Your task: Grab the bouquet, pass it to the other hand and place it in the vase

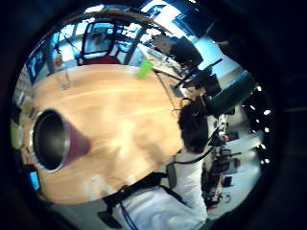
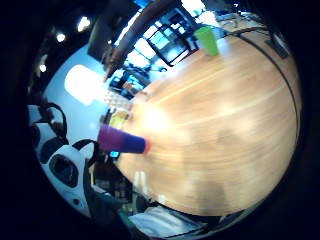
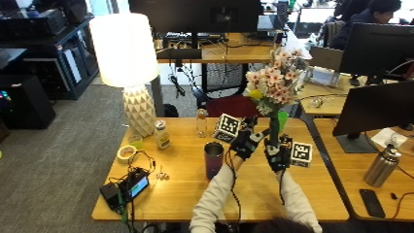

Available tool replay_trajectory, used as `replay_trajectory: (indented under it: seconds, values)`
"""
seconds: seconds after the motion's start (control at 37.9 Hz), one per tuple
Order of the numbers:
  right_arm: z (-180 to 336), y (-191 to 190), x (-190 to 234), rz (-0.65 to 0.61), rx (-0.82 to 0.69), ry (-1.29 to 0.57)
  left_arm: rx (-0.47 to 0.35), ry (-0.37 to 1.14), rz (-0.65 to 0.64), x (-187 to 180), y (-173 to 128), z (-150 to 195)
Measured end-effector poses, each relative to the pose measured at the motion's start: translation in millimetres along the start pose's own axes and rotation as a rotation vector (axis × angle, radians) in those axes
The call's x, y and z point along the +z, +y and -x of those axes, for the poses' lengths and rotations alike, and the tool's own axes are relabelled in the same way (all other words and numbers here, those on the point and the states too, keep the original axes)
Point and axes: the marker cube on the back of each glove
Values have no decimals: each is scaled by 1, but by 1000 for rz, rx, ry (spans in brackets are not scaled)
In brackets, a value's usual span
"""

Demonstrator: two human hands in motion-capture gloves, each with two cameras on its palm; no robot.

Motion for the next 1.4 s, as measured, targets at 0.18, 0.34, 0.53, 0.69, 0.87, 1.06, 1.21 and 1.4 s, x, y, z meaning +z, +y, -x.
replay_trajectory:
  seconds: [0.18,0.34,0.53,0.69,0.87,1.06,1.21,1.4]
  values:
    - [-15,16,36,69,-51,-152,36,183,-23,16,2,-23]
    - [-5,41,55,85,21,-169,89,215,-122,20,1,-27]
    - [-3,58,74,88,38,-238,28,172,-287,23,-6,-7]
    - [-2,70,82,137,35,-218,73,167,-389,14,-4,-5]
    - [5,77,89,336,-139,-270,74,130,-362,-7,5,-13]
    - [-23,50,70,308,-398,136,151,96,-400,-44,9,-45]
    - [-16,50,58,304,-233,-57,243,44,-516,-96,3,-71]
    - [-16,43,46,284,-223,-172,263,-9,-666,-145,-10,-55]
